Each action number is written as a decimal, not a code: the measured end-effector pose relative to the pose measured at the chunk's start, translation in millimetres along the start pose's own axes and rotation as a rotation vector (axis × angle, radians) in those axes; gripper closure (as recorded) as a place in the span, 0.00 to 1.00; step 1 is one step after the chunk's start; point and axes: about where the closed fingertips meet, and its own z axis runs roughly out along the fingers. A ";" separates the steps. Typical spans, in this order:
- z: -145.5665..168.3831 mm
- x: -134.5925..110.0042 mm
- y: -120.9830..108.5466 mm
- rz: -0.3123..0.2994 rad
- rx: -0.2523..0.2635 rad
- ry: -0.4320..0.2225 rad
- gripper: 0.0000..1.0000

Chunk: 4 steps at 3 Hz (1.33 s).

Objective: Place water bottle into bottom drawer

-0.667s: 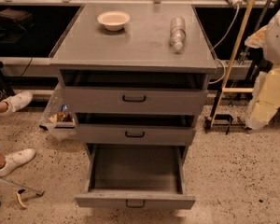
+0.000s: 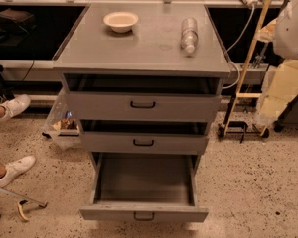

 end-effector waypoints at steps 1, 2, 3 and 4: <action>19.0 -22.9 -61.6 0.025 0.050 0.002 0.00; 44.1 -61.6 -132.9 0.065 0.102 0.024 0.00; 54.7 -104.1 -188.1 0.108 0.167 0.042 0.00; 41.1 -119.5 -201.5 0.104 0.207 0.004 0.00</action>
Offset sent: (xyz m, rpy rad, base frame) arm 0.2740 0.0743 0.0305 -0.0476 -0.1559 -0.1725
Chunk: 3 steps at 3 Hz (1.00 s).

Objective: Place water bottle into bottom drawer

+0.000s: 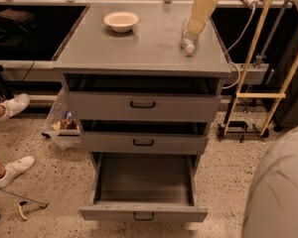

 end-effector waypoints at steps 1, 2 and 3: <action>0.0 0.1 -0.1 0.000 0.000 0.000 0.00; 10.4 10.8 -13.9 0.060 0.015 -0.030 0.00; 44.6 33.8 -53.2 0.235 0.051 -0.098 0.00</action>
Offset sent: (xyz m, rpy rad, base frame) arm 0.0291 -0.0389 -0.0095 0.1200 -0.0445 -0.1055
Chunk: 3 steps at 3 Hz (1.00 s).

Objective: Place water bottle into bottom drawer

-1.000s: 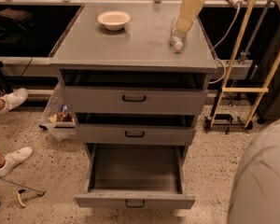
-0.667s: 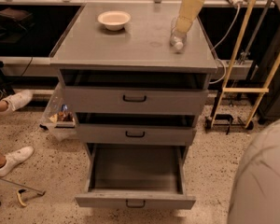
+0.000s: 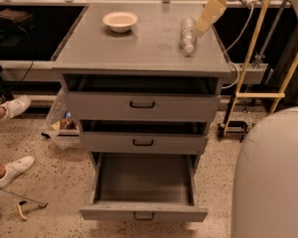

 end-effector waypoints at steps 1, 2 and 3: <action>58.6 5.2 -34.9 0.168 0.035 -0.022 0.00; 119.8 6.3 -39.4 0.290 0.016 -0.029 0.00; 132.6 8.1 -38.0 0.299 0.009 -0.023 0.00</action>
Offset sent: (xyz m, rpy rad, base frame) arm 0.1860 -0.0258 -0.1061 0.2851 0.0395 -0.3418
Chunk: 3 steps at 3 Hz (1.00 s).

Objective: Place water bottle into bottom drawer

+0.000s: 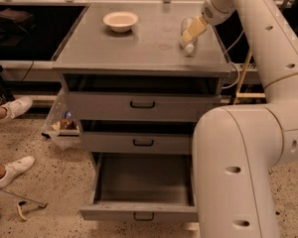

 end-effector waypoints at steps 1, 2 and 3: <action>0.1 0.0 0.0 0.000 0.000 0.000 0.00; 38.2 5.4 12.4 0.041 -0.052 0.000 0.00; 70.6 -3.4 29.3 0.085 -0.119 -0.051 0.00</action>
Offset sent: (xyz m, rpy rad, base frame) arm 0.0605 0.0170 -0.0687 0.1453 0.0869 -0.0137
